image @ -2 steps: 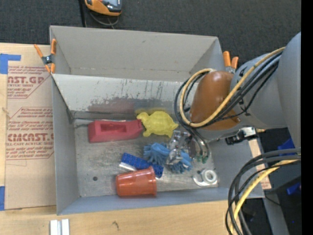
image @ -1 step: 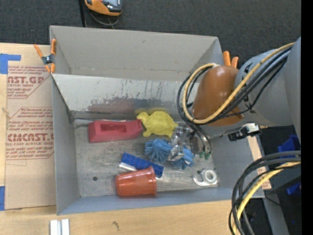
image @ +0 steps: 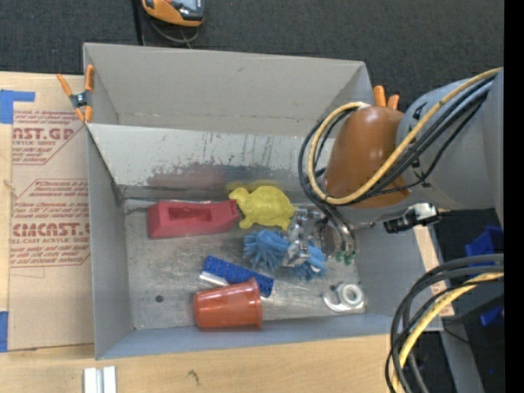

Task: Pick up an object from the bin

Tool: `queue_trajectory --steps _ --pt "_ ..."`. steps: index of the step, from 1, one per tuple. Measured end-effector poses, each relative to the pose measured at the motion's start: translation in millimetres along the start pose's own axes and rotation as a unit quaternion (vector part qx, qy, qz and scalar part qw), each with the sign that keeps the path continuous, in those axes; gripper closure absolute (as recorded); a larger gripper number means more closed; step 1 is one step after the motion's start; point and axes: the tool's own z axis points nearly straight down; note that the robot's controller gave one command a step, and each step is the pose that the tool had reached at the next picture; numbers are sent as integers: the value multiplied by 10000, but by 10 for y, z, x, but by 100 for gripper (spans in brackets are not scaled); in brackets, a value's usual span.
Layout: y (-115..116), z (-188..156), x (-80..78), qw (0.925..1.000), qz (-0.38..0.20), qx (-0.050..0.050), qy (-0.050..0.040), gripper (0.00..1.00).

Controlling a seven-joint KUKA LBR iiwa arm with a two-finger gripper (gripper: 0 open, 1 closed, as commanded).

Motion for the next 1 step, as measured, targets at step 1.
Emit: queue_trajectory --steps 1 --pt "2 -139 12 10000 -2 2 28 100"
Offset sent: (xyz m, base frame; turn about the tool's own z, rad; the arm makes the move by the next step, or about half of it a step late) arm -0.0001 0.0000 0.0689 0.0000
